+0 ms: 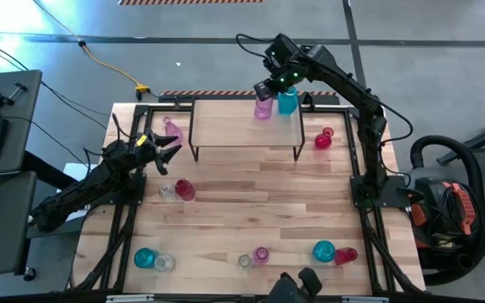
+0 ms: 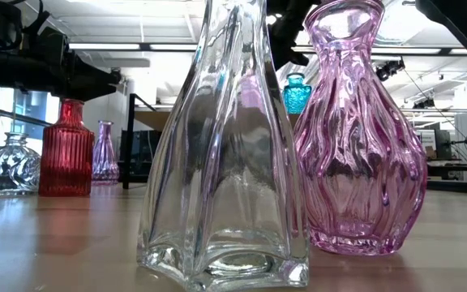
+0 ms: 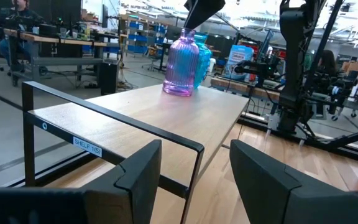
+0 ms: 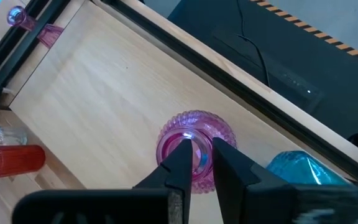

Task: Sort vases onto shelf
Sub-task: Put the middle violet vase on the shelf

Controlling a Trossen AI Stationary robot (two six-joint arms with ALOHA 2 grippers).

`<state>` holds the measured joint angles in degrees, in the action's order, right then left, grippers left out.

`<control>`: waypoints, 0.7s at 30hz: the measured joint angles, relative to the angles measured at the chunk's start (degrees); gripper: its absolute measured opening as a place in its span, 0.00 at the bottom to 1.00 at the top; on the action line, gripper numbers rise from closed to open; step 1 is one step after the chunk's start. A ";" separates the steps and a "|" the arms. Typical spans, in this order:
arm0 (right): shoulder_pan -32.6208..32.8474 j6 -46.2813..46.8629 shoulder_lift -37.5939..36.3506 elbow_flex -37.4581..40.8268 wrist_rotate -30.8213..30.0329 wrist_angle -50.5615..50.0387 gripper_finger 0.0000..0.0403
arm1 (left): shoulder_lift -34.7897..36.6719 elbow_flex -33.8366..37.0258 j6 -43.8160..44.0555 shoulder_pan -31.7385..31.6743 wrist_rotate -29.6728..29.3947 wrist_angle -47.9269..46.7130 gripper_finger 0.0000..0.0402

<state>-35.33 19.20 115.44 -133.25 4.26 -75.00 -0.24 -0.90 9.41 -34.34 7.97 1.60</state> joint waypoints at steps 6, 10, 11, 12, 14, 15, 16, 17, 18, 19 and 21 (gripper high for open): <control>-0.02 -0.02 0.00 0.02 -0.18 0.56 0.10 | 0.00 -0.01 0.00 0.00 -0.01 0.00 0.46; -0.02 -0.17 0.00 0.02 -0.18 1.08 0.10 | 0.00 0.00 0.00 0.01 -0.01 0.00 0.46; -0.02 -0.20 0.00 0.00 -0.13 1.13 0.10 | 0.02 0.00 0.00 0.02 -0.01 0.00 0.46; -0.02 -0.20 0.00 -0.04 0.13 1.11 0.10 | 0.01 0.02 0.00 -0.01 0.00 0.01 0.46; -0.02 -0.43 0.04 -0.59 0.48 1.03 0.10 | 0.01 -0.01 0.00 -0.01 0.00 -0.01 0.46; -0.03 -0.85 0.04 -0.95 0.50 1.11 0.10 | -0.01 0.01 0.00 0.01 0.00 -0.01 0.46; -0.02 -1.16 0.04 -1.36 0.52 1.07 0.10 | 0.01 0.01 0.00 0.01 0.00 0.01 0.46; -0.02 -1.27 0.04 -1.74 0.52 1.00 0.10 | 0.01 0.02 0.00 0.00 0.00 0.01 0.46; -0.04 -1.27 -0.01 -1.75 0.52 1.09 0.10 | 0.00 0.02 0.00 0.00 -0.01 0.00 0.46; -0.04 -1.28 -0.22 -1.67 0.54 1.09 0.10 | 0.00 0.01 0.00 -0.01 -0.01 0.01 0.46; -0.03 -1.44 -0.54 -1.69 0.49 0.97 0.10 | -0.01 0.00 0.00 0.00 -0.01 0.01 0.46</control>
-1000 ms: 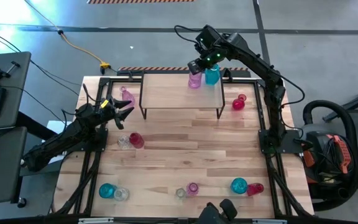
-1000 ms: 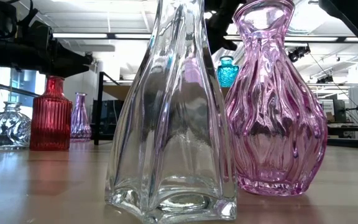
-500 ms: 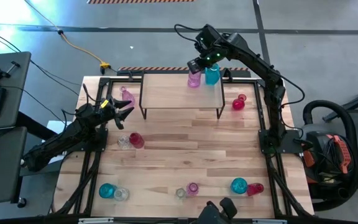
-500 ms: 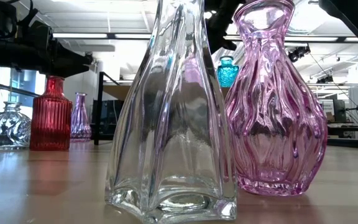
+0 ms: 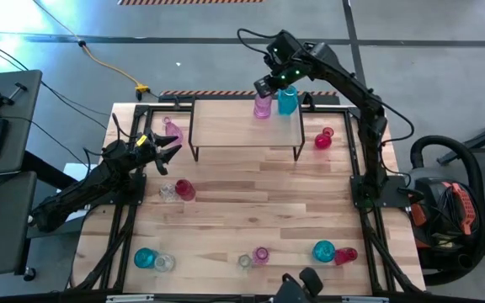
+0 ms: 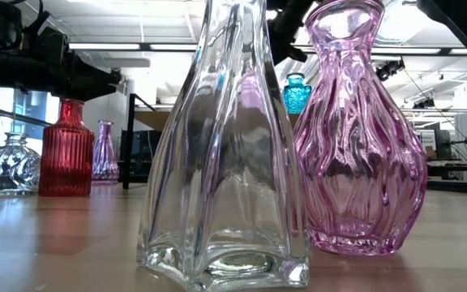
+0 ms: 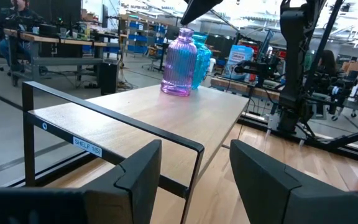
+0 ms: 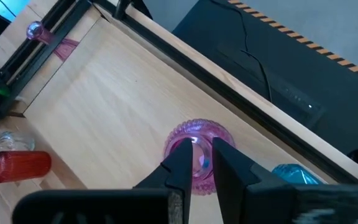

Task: Sort vases onto shelf
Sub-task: Put the middle violet vase on the shelf, then put the bottom violet vase on the shelf aligned with the other violet vase

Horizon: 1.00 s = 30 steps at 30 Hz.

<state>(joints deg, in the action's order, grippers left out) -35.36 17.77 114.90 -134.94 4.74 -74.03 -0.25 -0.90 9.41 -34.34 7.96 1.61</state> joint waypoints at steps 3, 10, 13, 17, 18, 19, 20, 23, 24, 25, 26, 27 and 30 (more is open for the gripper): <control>-0.12 -0.77 -0.95 0.11 0.14 -0.54 0.10 | 0.00 -0.01 0.00 0.00 0.00 -0.01 0.46; 2.22 -6.37 -6.85 0.00 1.19 -2.02 0.10 | 0.01 -0.01 0.00 0.02 0.01 0.00 0.46; 4.86 -7.65 -10.52 -0.04 -1.74 -1.03 0.10 | 0.00 0.01 0.00 -0.01 0.01 0.00 0.46; 9.41 -7.78 -15.53 0.79 -7.99 -0.63 0.10 | 0.01 -0.01 0.00 0.02 0.00 0.00 0.46; 10.63 -7.77 -16.94 1.69 -9.49 -0.67 0.10 | 0.00 -0.01 0.00 0.00 0.00 0.00 0.46; 11.90 -7.77 -18.40 2.88 -11.20 -0.67 0.10 | 0.00 -0.01 0.00 -0.01 0.01 -0.02 0.46; 13.18 -7.66 -19.93 4.38 -12.66 -0.50 0.10 | 0.00 0.00 0.00 0.02 0.01 -0.01 0.46; 16.61 -6.29 -25.05 10.90 -15.66 1.99 0.10 | 0.00 0.00 0.00 0.00 0.01 0.00 0.46; 17.63 -5.90 -27.05 13.70 -16.00 3.47 0.10 | 0.01 0.00 0.00 0.01 0.01 0.00 0.46; 18.41 -5.45 -29.11 16.93 -16.18 5.16 0.10 | 0.00 -0.01 0.00 0.02 0.00 -0.02 0.46; 19.04 -4.53 -31.13 20.18 -16.23 7.06 0.10 | 0.01 0.01 0.00 0.01 0.01 -0.01 0.46; 19.64 -3.51 -33.33 23.90 -16.19 9.31 0.10 | 0.00 0.01 0.00 0.02 0.01 0.00 0.46; 21.07 1.55 -39.39 34.85 -16.18 15.63 0.10 | 0.02 0.01 0.00 -0.01 0.01 0.00 0.46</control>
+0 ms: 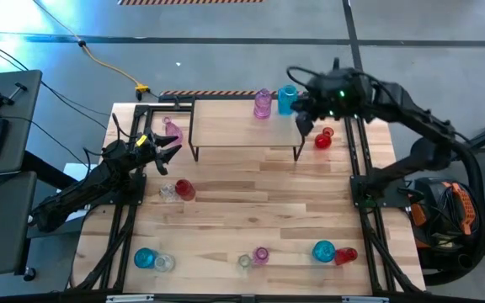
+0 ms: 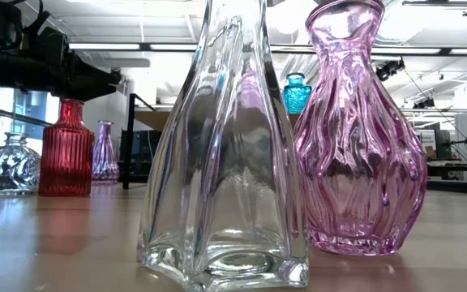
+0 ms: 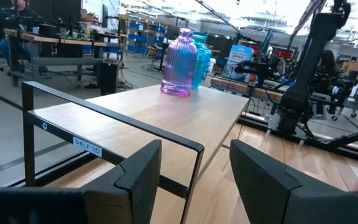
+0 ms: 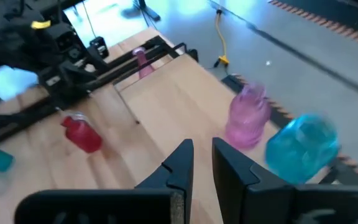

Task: Sort vases onto shelf
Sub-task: Put the bottom violet vase on the shelf aligned with the other violet vase

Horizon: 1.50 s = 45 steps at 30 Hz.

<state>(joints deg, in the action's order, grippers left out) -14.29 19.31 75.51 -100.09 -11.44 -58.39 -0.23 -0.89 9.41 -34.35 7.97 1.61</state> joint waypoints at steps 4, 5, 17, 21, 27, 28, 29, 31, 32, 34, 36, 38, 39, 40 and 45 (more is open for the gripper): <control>1.34 9.12 -6.86 12.95 0.38 5.57 0.10 | -0.02 -0.02 0.00 0.01 0.00 -0.02 0.46; 1.69 11.48 -8.18 15.74 0.91 6.45 0.10 | -0.02 0.00 0.00 0.02 0.00 0.00 0.46; 10.06 31.33 -11.65 32.47 7.91 12.54 0.10 | -0.02 -0.02 0.00 0.00 0.00 0.00 0.46; 13.83 34.22 -9.48 32.65 7.42 12.38 0.10 | 0.00 -0.02 0.00 0.02 0.00 -0.02 0.46; 18.97 41.49 -4.73 32.65 6.99 13.57 0.10 | -0.02 -0.02 0.00 0.00 0.00 0.00 0.46; 19.77 42.75 -3.85 32.65 6.99 14.15 0.10 | -0.02 0.00 0.00 0.00 0.00 0.00 0.46; 20.62 43.89 -2.97 32.65 6.99 14.91 0.10 | -0.02 -0.02 0.00 0.00 0.00 0.00 0.46; 22.21 46.11 -1.43 32.65 6.97 16.92 0.10 | 0.00 0.00 0.00 0.02 0.00 0.00 0.46; 22.96 47.23 -0.68 32.65 6.98 18.21 0.10 | -0.02 -0.01 0.00 0.00 0.00 0.00 0.46; 24.49 49.21 0.99 32.65 6.97 20.56 0.10 | -0.01 -0.01 0.00 0.01 0.00 0.00 0.46; 25.94 50.68 2.57 32.65 6.97 23.08 0.10 | 0.00 0.00 0.00 0.00 0.00 -0.02 0.46; 27.31 52.41 4.08 32.65 6.95 25.61 0.10 | -0.02 -0.01 0.00 0.01 -0.01 -0.02 0.46; 28.02 53.04 5.01 32.65 6.95 26.55 0.10 | -0.02 0.00 0.00 0.00 0.00 -0.02 0.46; 28.68 54.01 5.85 32.65 6.95 27.61 0.10 | 0.00 0.00 0.00 0.02 -0.02 0.00 0.46; 31.90 57.06 8.92 32.65 6.95 33.93 0.10 | -0.02 -0.02 0.00 0.02 0.00 -0.02 0.46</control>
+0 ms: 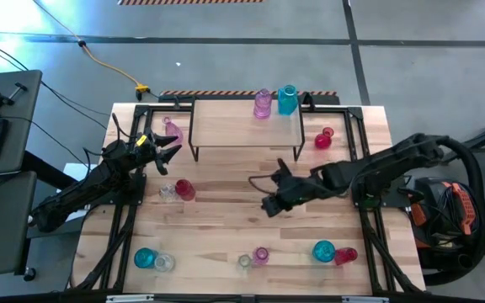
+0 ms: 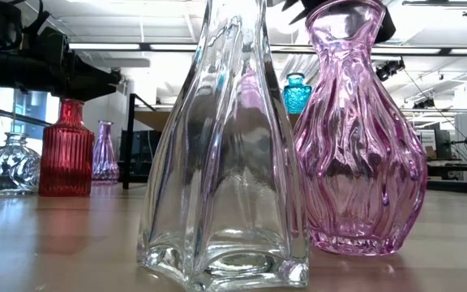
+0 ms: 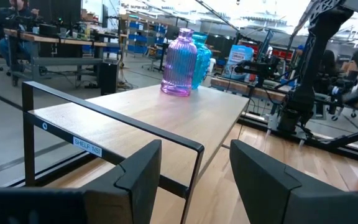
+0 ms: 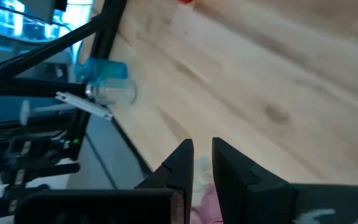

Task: Sort vases onto shelf
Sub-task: Put the bottom violet vase on the shelf aligned with the other violet vase

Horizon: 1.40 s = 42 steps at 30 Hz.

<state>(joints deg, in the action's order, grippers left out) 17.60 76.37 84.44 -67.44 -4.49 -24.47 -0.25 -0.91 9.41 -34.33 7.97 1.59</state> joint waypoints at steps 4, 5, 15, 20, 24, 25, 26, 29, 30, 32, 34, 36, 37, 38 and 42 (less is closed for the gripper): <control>2.07 3.08 1.40 0.00 -0.06 2.96 0.10 | 0.00 0.01 0.00 -0.01 0.00 0.01 0.46; 2.48 3.68 1.62 0.00 -0.40 3.38 0.10 | 0.00 0.02 0.00 -0.02 0.00 0.02 0.46; 3.82 1.11 1.87 0.00 -3.61 3.45 0.10 | 0.01 0.01 0.00 -0.01 -0.01 0.02 0.46; 3.68 -8.62 1.70 0.00 -3.78 2.80 0.10 | 0.00 0.00 0.00 0.00 0.00 0.02 0.46; 3.68 -14.14 1.41 -0.02 -4.06 2.81 0.11 | 0.01 0.00 0.00 -0.01 0.00 0.01 0.46; 3.68 -15.30 1.41 -0.02 -4.02 2.58 0.11 | 0.00 0.01 0.00 -0.01 0.00 0.00 0.46; 3.68 -15.93 1.41 -0.02 -3.59 2.27 0.13 | 0.00 0.01 0.00 -0.01 0.00 0.02 0.46; 3.32 -15.88 1.41 -0.02 0.85 0.90 0.17 | 0.00 0.00 0.00 0.00 0.00 0.02 0.46; 3.20 -15.11 1.41 -0.02 2.56 0.68 0.19 | 0.02 0.02 0.00 -0.01 0.00 0.01 0.46; 3.21 -13.21 1.41 -0.02 5.33 0.63 0.22 | 0.00 0.02 0.00 0.00 0.00 0.02 0.46; 4.09 -12.14 1.41 -0.02 6.30 0.23 0.24 | 0.01 0.02 0.00 -0.01 0.00 0.01 0.46; 5.27 -10.41 1.41 -0.02 6.34 0.30 0.24 | 0.00 0.01 0.00 -0.02 0.00 0.02 0.46; 5.89 -9.11 1.44 -0.02 6.20 0.28 0.23 | 0.02 0.00 0.00 -0.02 0.00 0.02 0.46; 6.47 -7.83 1.69 -0.06 5.91 0.32 0.23 | 0.00 0.02 0.00 0.00 0.00 0.02 0.46; 8.60 -5.38 5.41 -3.24 4.48 -1.16 0.20 | 0.00 0.01 0.00 -0.02 -0.01 0.02 0.46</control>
<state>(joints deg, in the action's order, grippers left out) 26.20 70.99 89.85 -70.68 -0.01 -25.62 -0.25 -0.90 9.41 -34.35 7.96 1.61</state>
